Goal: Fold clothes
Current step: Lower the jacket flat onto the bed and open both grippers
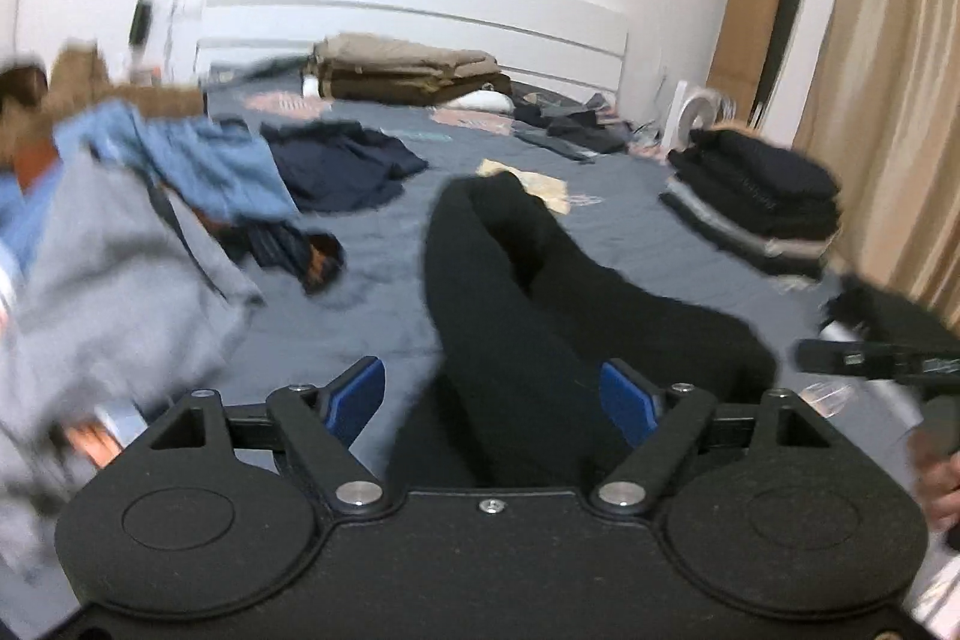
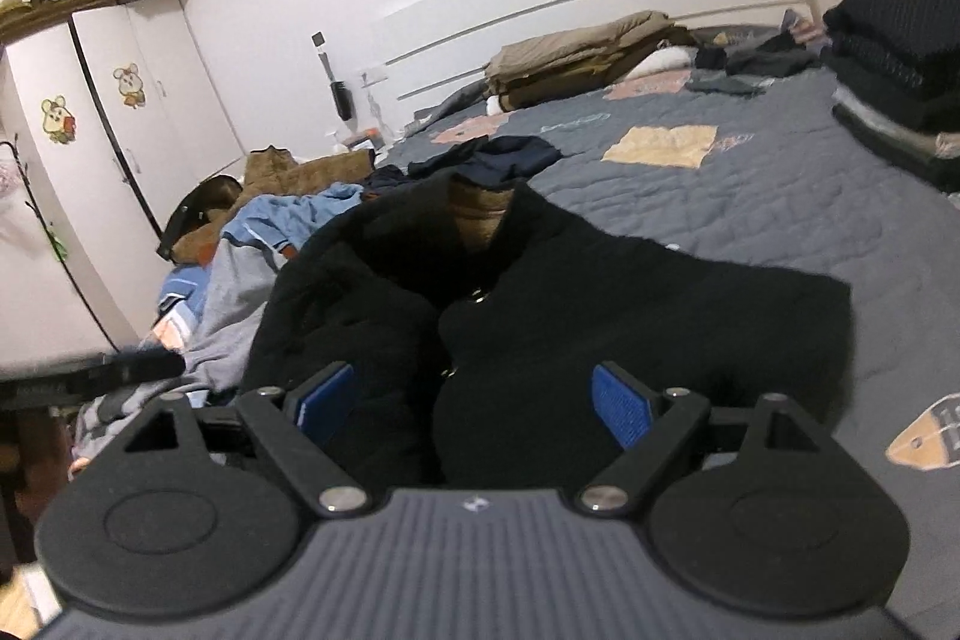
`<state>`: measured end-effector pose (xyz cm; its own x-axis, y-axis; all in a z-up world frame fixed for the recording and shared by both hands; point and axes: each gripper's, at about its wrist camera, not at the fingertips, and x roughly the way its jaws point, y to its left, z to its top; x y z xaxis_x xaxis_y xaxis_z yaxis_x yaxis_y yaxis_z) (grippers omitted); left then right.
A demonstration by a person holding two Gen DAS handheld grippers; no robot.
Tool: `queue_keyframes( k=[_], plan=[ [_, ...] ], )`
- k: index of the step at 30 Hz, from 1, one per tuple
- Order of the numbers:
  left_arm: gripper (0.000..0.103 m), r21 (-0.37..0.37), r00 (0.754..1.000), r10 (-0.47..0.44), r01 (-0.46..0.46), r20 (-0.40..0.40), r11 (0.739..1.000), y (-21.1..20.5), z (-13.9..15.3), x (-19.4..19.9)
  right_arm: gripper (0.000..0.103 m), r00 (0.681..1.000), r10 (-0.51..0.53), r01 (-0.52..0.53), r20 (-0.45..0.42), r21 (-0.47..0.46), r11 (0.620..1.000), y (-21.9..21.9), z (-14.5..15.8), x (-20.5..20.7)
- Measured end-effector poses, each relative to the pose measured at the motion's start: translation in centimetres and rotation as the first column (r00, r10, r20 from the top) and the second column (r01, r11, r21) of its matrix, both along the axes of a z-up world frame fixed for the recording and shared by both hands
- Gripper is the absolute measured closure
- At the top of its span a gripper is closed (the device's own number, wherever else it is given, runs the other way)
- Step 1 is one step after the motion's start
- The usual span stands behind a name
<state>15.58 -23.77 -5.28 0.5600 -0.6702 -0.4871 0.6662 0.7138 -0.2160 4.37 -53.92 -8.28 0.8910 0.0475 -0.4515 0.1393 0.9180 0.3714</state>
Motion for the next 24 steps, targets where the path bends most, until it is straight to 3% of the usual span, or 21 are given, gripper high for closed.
queue_keyframes(
  k=[5,7,8,11,12,17,20,24],
  plan=[
    [0.021,-0.048,0.996,-0.028,0.024,-0.079,0.999,-1.1,-3.6,-1.3,0.017,1.000,0.019,-0.019,-0.013,0.014,1.000,0.7,-0.4,0.5],
    [0.023,-0.015,0.994,-0.029,0.028,-0.110,1.000,-2.0,-5.0,-1.4,0.017,1.000,0.017,-0.017,-0.015,0.013,1.000,0.8,-0.5,0.6],
    [0.031,0.006,0.990,-0.035,0.036,-0.133,0.999,-2.3,-5.7,-1.2,0.017,1.000,0.015,-0.015,-0.017,0.012,1.000,0.8,-0.6,0.7],
    [0.087,-0.024,0.977,-0.079,0.076,-0.198,0.997,-2.2,-7.3,-0.6,0.017,1.000,0.014,-0.013,-0.024,0.024,1.000,0.8,-0.7,1.1],
    [0.089,-0.047,0.972,-0.087,0.079,-0.219,0.996,-1.9,-7.4,-0.1,0.017,1.000,0.017,-0.017,-0.026,0.029,0.999,0.8,-0.8,1.1],
    [0.093,-0.060,0.990,-0.067,0.060,-0.125,0.996,0.1,-4.1,1.5,0.017,0.999,0.022,-0.022,-0.025,0.027,0.999,0.8,-0.8,1.1],
    [0.093,0.007,1.000,-0.009,0.009,-0.020,1.000,1.6,-0.3,4.2,0.017,1.000,0.014,-0.014,-0.015,0.037,0.999,0.4,-0.6,1.0],
    [0.093,0.111,0.991,0.088,-0.099,0.099,0.989,2.3,4.0,9.2,0.017,1.000,0.002,-0.001,-0.012,0.041,0.999,0.1,-0.6,0.9]
  ],
)
